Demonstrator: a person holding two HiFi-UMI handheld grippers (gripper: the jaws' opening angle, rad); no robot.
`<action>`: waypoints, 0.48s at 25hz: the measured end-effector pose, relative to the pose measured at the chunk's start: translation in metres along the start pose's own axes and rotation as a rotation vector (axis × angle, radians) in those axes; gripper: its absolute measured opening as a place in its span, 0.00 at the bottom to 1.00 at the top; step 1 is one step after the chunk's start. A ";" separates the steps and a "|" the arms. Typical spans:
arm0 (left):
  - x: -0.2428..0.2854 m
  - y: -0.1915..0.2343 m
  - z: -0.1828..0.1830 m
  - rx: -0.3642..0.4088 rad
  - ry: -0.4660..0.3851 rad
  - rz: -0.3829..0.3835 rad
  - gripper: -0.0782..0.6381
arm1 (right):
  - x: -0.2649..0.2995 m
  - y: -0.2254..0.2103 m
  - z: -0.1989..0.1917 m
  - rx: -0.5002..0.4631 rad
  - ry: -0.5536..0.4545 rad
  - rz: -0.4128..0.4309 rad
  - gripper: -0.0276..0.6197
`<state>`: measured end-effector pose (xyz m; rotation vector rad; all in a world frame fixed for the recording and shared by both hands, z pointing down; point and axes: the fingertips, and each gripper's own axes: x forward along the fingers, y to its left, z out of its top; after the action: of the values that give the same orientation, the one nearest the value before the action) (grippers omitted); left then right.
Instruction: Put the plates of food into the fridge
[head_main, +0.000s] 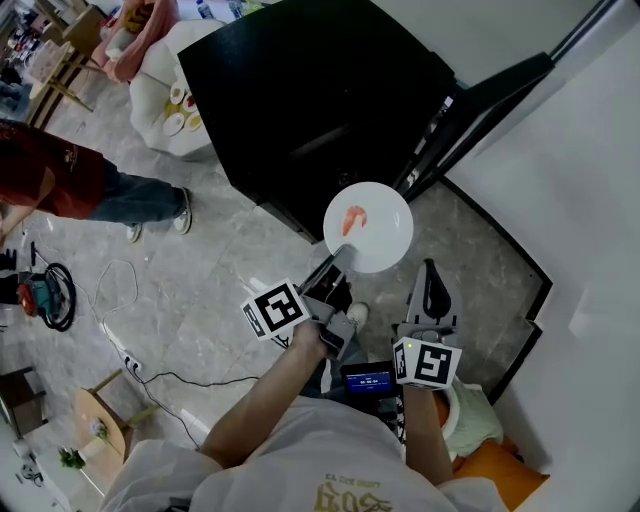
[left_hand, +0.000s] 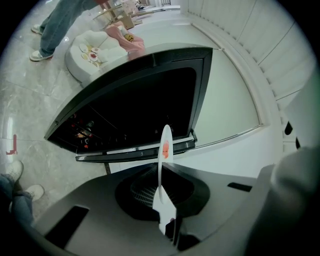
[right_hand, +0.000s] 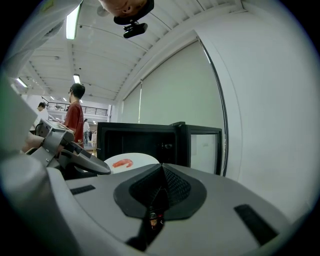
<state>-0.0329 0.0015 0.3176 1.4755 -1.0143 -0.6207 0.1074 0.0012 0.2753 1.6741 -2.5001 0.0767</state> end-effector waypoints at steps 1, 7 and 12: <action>0.002 0.005 0.001 -0.002 -0.005 0.006 0.13 | 0.003 0.000 -0.003 0.000 0.000 0.006 0.06; 0.008 0.040 -0.002 -0.025 -0.005 0.053 0.13 | 0.015 0.004 -0.024 0.017 0.017 0.042 0.06; 0.011 0.064 0.000 -0.024 -0.010 0.071 0.13 | 0.029 0.005 -0.047 -0.003 0.029 0.051 0.06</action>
<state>-0.0427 -0.0042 0.3812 1.4103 -1.0586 -0.5883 0.0952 -0.0181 0.3259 1.5958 -2.5205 0.1016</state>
